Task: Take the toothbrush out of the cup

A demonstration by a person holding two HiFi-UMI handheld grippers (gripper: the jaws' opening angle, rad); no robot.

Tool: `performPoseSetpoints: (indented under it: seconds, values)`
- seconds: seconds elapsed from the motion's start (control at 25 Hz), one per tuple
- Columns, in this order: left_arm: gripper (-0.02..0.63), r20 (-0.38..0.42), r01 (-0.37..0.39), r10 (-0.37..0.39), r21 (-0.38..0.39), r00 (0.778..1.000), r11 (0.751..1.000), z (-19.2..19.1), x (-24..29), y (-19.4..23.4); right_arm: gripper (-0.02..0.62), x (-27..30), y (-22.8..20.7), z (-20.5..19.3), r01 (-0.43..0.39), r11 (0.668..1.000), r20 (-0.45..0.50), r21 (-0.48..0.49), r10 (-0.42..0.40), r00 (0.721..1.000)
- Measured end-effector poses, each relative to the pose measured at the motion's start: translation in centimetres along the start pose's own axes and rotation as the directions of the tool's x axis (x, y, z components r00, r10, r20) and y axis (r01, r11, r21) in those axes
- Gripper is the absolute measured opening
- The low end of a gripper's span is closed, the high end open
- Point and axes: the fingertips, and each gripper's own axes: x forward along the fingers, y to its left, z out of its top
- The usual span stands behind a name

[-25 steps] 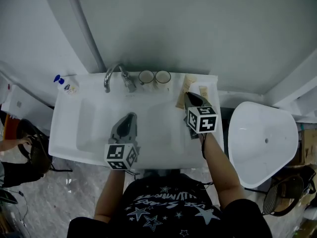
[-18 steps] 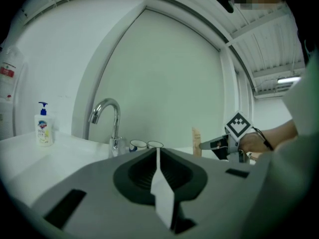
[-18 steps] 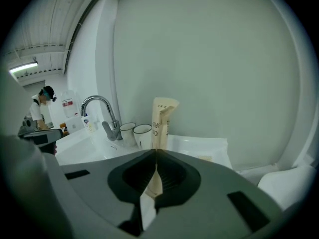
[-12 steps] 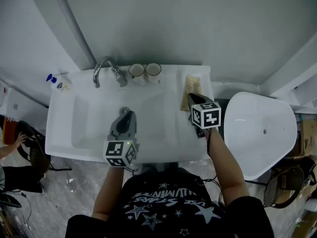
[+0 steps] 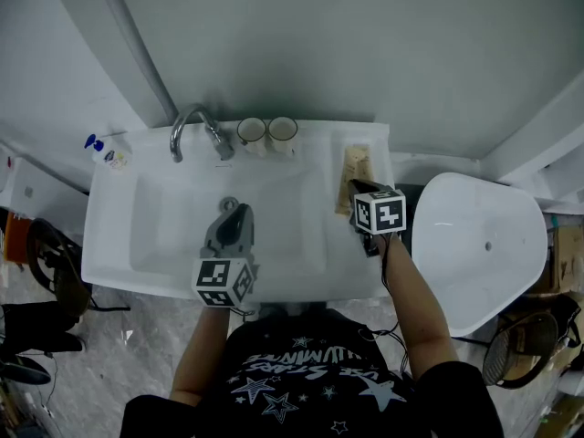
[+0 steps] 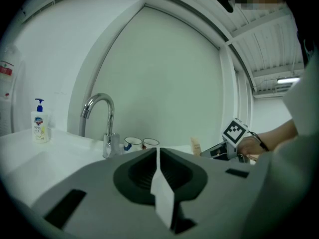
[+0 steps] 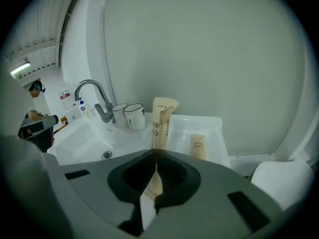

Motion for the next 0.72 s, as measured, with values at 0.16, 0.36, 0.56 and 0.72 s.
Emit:
performPoseSetpoints:
  seconds: [0.16,0.36,0.56,0.72]
  values:
    - [0.029,-0.008,-0.013,0.013,-0.007,1.000,1.000,-0.2,0.4,0.6,0.021,1.3,-0.9,-0.3,0.008,1.000,-0.017,0.020,-0.008,1.000]
    - [0.029,-0.017,-0.021,0.020,-0.016,1.000,1.000,-0.5,1.4,1.1,0.021,2.9,-2.1,-0.3,0.021,0.998,-0.021,0.058,-0.020,1.000]
    - [0.028,-0.026,-0.028,0.027,-0.020,0.999,0.999,-0.5,2.7,1.8,0.021,4.8,-2.9,-0.5,0.033,0.997,-0.055,0.068,-0.030,0.998]
    - [0.028,-0.044,-0.028,0.027,-0.029,0.999,0.999,-1.1,3.5,2.0,0.020,6.2,-3.6,-1.0,0.044,0.995,-0.078,0.093,-0.037,0.996]
